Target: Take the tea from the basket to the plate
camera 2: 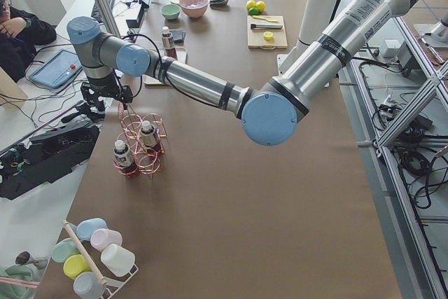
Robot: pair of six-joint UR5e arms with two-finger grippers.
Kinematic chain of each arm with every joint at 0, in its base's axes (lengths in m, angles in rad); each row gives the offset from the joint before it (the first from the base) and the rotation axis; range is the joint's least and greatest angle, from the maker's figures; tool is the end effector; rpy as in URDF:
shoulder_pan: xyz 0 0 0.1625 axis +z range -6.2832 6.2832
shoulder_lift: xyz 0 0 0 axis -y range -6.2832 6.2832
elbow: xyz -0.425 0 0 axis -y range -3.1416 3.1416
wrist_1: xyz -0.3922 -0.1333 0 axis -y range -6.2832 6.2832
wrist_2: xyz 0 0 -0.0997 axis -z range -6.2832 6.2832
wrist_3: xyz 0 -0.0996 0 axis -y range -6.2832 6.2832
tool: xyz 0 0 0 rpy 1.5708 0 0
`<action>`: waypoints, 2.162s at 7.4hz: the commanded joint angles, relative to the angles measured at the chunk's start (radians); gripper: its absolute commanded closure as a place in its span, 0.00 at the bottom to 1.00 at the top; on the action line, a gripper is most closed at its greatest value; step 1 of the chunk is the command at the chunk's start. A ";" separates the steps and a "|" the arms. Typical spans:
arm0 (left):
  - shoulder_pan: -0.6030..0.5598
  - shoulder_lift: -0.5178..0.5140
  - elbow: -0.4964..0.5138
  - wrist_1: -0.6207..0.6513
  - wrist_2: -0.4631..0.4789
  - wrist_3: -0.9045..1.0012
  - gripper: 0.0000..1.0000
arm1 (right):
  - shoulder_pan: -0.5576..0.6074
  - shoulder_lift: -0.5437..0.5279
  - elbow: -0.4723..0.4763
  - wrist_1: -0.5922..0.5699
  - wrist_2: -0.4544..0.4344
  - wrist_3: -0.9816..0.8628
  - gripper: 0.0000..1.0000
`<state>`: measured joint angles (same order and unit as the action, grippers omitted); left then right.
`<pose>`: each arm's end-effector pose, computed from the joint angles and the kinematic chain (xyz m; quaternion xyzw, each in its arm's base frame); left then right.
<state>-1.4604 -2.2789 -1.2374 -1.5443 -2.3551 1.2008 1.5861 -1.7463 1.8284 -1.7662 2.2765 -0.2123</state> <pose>0.0211 -0.7615 0.3740 0.3321 0.2388 0.6073 0.6811 0.0749 -0.4061 0.6354 -0.0136 -0.3488 -0.0727 0.9343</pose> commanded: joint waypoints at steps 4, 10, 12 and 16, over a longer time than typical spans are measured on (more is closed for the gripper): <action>-0.108 0.215 -0.358 0.159 -0.146 -0.038 0.02 | -0.021 0.036 -0.006 -0.006 -0.015 0.011 0.00; -0.256 0.410 -0.392 0.130 -0.123 -0.279 0.02 | -0.021 0.036 0.065 -0.156 -0.029 0.030 0.00; -0.299 0.447 -0.401 0.122 -0.159 -0.596 0.02 | -0.021 0.037 0.055 -0.148 -0.029 0.016 0.00; -0.353 0.589 -0.471 0.118 -0.162 -1.148 0.02 | 0.011 0.044 0.043 -0.157 -0.017 0.007 0.00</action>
<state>-1.8053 -1.7580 -1.6584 -1.4271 -2.5195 0.2574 1.5791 -1.7052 1.8758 -1.9188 2.2538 -0.2017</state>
